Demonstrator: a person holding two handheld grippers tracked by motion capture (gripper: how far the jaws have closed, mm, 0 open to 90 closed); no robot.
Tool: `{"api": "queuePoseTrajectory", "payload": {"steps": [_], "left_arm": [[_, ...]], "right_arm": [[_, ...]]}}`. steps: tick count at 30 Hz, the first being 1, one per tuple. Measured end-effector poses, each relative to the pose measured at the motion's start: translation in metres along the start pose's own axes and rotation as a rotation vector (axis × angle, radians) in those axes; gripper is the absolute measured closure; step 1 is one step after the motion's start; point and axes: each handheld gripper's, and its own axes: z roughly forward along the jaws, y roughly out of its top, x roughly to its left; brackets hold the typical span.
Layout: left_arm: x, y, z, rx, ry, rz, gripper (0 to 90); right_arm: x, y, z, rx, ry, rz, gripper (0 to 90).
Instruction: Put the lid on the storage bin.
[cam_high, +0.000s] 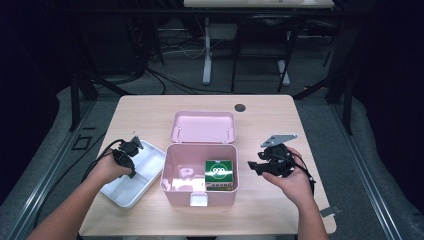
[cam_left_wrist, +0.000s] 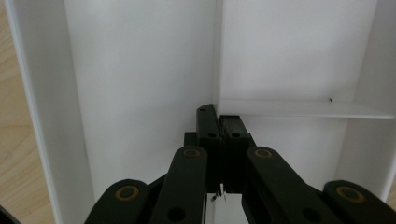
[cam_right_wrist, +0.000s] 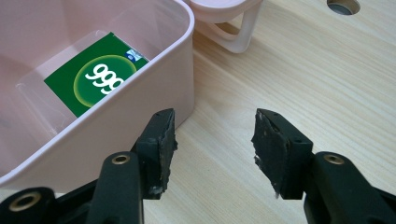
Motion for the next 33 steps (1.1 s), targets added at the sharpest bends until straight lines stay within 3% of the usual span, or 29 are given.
{"api": "queuePoseTrajectory", "payload": {"steps": [33], "left_arm": [[-0.010, -0.004, -0.082, -0.062, 0.018, 0.046, 89.0]], "right_arm": [[-0.001, -0.001, -0.001, -0.004, -0.003, 0.002, 48.2]]}}
